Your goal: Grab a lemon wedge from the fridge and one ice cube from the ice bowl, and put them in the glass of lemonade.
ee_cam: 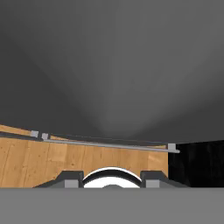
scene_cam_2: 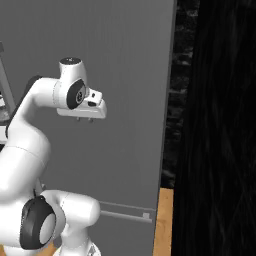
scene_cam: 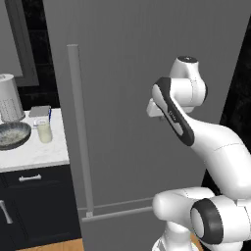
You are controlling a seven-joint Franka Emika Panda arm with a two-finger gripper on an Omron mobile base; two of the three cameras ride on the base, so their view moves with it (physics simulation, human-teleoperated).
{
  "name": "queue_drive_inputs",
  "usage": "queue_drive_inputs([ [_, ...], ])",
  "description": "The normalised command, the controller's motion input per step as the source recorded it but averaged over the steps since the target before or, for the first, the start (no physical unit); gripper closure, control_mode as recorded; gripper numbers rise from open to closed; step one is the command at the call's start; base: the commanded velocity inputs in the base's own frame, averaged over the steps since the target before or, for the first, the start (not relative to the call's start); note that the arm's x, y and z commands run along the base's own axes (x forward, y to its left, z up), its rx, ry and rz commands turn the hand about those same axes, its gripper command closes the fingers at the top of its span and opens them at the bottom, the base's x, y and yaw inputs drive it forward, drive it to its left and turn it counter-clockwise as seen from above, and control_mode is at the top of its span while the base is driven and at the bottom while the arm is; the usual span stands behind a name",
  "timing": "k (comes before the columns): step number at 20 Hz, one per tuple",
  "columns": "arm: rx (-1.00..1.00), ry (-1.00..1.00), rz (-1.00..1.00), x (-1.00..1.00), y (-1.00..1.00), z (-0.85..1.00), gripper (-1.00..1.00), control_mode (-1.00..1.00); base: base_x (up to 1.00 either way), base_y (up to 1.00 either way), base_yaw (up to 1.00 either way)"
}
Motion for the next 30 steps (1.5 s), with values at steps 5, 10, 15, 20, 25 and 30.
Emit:
queue_drive_inputs([
  [5,0.00,0.00,0.00,-0.41,0.00,-0.02,-1.00,-1.00,0.00,0.00,0.00],
  [10,0.00,0.00,-0.03,-0.85,-0.03,-0.19,-1.00,-1.00,0.00,0.00,0.00],
  [15,0.00,0.00,0.00,-0.49,0.00,-0.25,-1.00,1.00,-0.33,0.00,0.00],
  [20,0.00,0.00,0.00,0.00,0.00,0.00,-1.00,1.00,-0.69,0.11,0.00],
  [25,0.00,0.00,0.00,0.00,0.00,0.00,-1.00,1.00,-0.21,0.85,0.00],
  [30,0.00,0.00,0.00,0.00,0.00,0.00,-1.00,1.00,0.26,1.00,-0.09],
])
